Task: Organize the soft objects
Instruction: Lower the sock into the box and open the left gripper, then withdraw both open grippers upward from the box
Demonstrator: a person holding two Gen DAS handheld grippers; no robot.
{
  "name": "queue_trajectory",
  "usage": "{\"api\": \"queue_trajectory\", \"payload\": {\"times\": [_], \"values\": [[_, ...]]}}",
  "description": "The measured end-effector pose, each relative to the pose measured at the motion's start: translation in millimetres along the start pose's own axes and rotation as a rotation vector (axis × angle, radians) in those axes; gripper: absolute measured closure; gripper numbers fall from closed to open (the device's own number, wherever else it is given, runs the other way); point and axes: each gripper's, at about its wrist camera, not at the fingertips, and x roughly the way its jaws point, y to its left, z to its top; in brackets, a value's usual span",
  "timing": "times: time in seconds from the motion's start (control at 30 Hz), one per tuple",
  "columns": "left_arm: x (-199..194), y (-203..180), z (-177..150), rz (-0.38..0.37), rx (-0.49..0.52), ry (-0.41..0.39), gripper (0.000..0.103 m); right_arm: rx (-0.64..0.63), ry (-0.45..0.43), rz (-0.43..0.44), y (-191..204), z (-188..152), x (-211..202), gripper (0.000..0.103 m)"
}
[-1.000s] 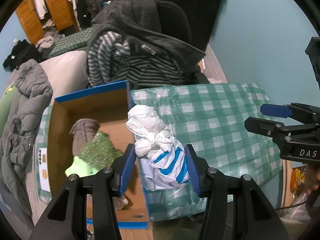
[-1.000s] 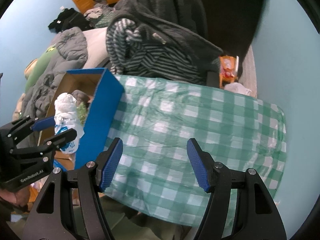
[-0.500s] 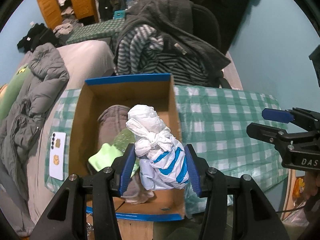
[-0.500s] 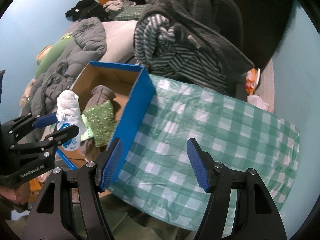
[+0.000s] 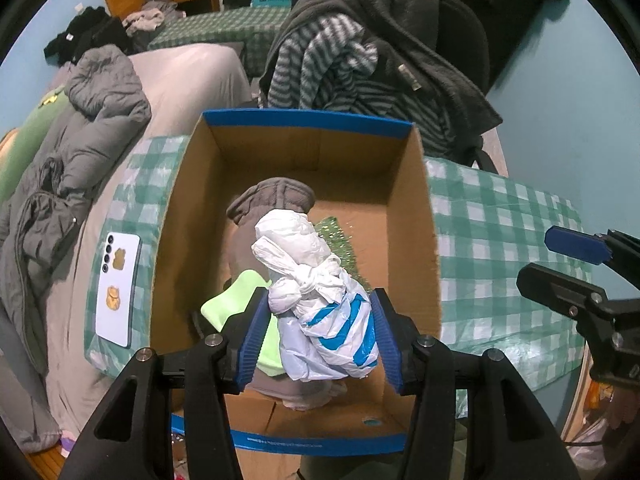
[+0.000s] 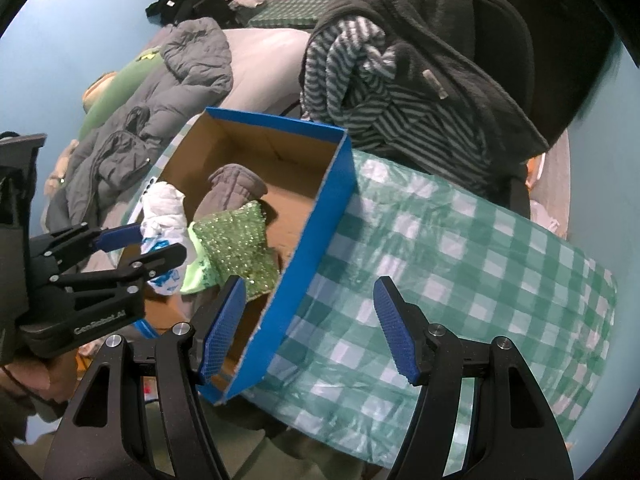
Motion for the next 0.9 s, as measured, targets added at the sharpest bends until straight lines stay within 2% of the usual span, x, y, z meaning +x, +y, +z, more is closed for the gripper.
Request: {"api": "queue_trajectory", "payload": {"times": [0.2,0.37,0.6,0.67,0.7,0.9], "values": [[17,12,1,-0.001,-0.022,0.057,0.046,0.002,0.016,0.006,14,5,15,0.037],[22,19,-5,0.013,-0.021,0.078,0.032,0.003,0.036,0.006,21,7,30,0.037],[13,22,-15,0.022,0.000,0.074,0.031,-0.022,0.054,0.023,36,6,47,0.038],[8,22,-18,0.024,0.001,0.069,0.031,-0.036,0.052,0.017,39,6,49,0.058],[6,22,-20,0.023,0.001,0.067,0.031,-0.039,0.052,0.017,41,5,50,0.063],[-10,22,-33,0.014,-0.008,0.048,0.031,-0.041,0.053,0.026,45,3,49,0.077]]}}
